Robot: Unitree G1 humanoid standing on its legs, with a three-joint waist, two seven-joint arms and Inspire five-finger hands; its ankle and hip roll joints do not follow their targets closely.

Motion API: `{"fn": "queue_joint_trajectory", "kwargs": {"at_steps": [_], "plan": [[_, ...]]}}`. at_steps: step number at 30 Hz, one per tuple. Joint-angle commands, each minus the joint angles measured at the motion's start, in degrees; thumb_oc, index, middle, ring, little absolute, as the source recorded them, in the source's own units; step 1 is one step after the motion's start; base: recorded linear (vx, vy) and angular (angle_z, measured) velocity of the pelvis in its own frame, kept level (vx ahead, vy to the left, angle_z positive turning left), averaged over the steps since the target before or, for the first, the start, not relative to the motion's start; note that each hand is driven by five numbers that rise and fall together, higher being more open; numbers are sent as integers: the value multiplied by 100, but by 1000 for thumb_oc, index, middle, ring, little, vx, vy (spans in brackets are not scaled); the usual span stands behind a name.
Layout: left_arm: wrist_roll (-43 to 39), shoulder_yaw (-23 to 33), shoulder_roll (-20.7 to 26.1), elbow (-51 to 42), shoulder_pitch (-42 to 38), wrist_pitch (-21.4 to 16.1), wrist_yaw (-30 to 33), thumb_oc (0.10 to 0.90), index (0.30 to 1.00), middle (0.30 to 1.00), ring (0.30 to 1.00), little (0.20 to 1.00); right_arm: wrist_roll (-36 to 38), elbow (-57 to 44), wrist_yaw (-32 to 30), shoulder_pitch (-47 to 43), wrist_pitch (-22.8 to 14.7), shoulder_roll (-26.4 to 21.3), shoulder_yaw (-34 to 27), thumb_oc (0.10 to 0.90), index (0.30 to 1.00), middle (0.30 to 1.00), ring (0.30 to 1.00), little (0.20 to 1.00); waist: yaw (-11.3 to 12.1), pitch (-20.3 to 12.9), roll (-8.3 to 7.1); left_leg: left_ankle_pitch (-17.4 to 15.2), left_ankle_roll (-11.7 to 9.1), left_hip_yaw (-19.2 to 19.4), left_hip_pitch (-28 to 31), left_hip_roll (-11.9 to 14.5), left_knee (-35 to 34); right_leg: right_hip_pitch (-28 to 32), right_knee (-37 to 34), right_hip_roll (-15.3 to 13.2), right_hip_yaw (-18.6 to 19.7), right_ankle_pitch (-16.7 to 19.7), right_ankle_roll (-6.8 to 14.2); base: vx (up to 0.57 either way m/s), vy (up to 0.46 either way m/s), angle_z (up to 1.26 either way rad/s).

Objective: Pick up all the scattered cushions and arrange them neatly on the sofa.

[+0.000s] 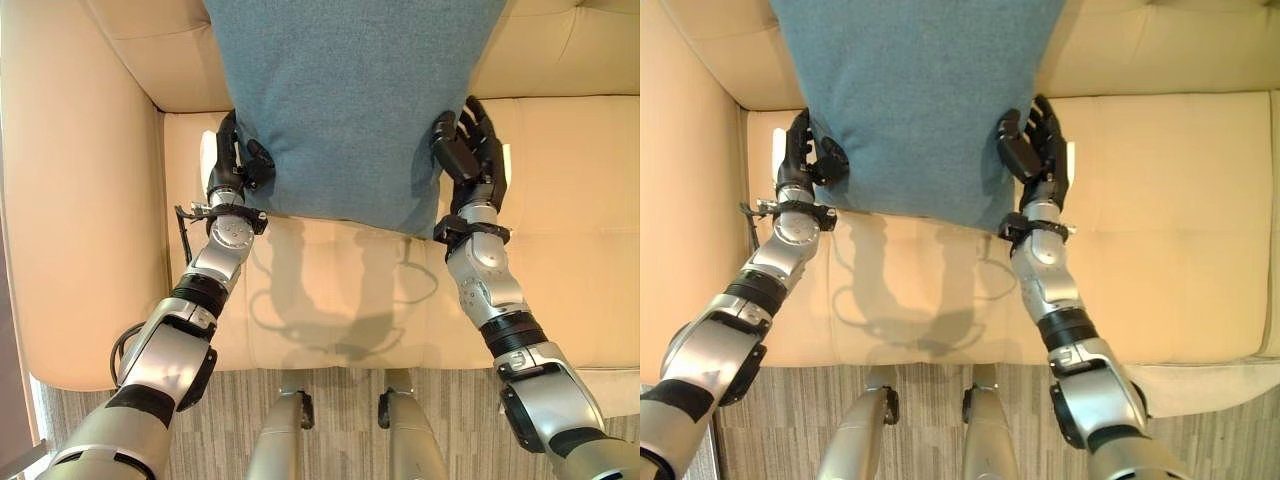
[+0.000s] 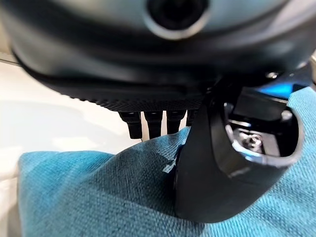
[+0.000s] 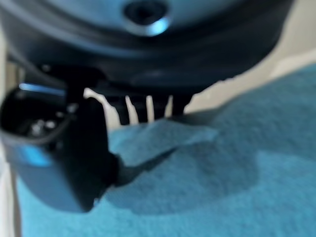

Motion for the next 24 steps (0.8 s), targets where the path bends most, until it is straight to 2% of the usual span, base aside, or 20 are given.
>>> {"fn": "queue_joint_trajectory", "kwargs": {"at_steps": [1,2,4,5,6,7,10,14,16,19,21,24], "plan": [[263,-422,71,296,-118,-149,-105,467,401,401,401,401,-184,2,97,-753,-407,-186,143,400,300,300,300,300,84,-180,47,-646,-320,-120,284,-56,14,71,252,201,-88,-279,-53,0,0,0],[390,-566,62,405,-308,-144,-54,400,300,300,300,300,-269,59,-63,-951,-393,-207,132,400,300,300,300,300,81,-187,27,-640,-324,-139,299,-47,14,92,249,210,-93,-285,-56,0,0,0],[550,-672,57,363,-525,-158,114,400,300,300,300,300,-438,42,-270,-1200,-445,-229,113,400,300,300,300,300,96,-204,11,-641,-325,-155,308,-41,14,101,253,213,-100,-294,-57,2,-40,0],[578,-722,1,279,-776,-205,318,400,300,300,300,300,-880,4,-642,-1505,-432,-304,166,400,300,300,300,300,108,-214,-2,-643,-327,-174,309,-43,14,112,247,210,-107,-292,-55,-4,-37,1],[578,-720,1,282,-784,-205,320,400,300,300,300,300,-891,1,-654,-1512,-428,-302,168,400,300,300,300,300,107,-205,0,-643,-328,-174,312,-43,14,114,247,211,-108,-292,-55,-22,-35,1],[721,-751,-24,60,-993,-269,613,400,300,300,300,300,-1494,3,-1111,-1899,-372,-399,277,400,300,300,300,300,122,-208,-12,-610,-322,-176,284,-57,14,101,228,207,-111,-260,-54,0,0,0],[1213,-709,22,-573,-1180,-338,1235,400,300,300,300,300,-2355,-444,-1707,-2225,-338,-561,278,400,300,300,300,300,156,-200,-33,-651,-324,-189,295,-47,14,120,216,231,-113,-298,-54,-4,-10,1],[1834,-601,50,-1384,-1092,-504,2018,400,300,300,300,300,-3405,-1157,-2309,-2249,-327,-635,249,400,300,300,300,300,140,-217,-69,-633,-319,-203,290,-36,14,98,211,254,-99,-297,-65,0,0,0],[1897,-470,112,-1796,-944,-711,2217,400,300,300,300,300,-3884,-1503,-2549,-2158,-310,-653,209,400,300,300,300,300,120,-247,-75,-644,-317,-178,296,-26,14,103,203,258,-95,-299,-63,0,0,0],[1913,-305,157,-1996,-798,-784,2406,400,300,300,300,300,-4235,-1693,-2707,-2030,-279,-625,163,400,300,300,300,300,108,-296,-84,-648,-308,-159,285,-26,14,88,190,255,-83,-290,-59,0,0,0],[2184,-221,296,-1931,-706,-781,2828,400,300,300,300,300,-4591,-1432,-2848,-1822,-217,-630,283,400,300,300,300,300,93,-355,-86,-650,-302,-121,270,-28,14,51,192,254,-54,-274,-56,-12,27,-5],[2234,-492,284,-1261,-1038,-700,3113,400,300,300,300,300,-4445,-381,-2924,-1983,-182,-601,660,400,300,300,300,300,74,-403,-82,-666,-307,-109,217,-3,14,-28,199,257,-33,-271,-48,-2,4,-3]]}}
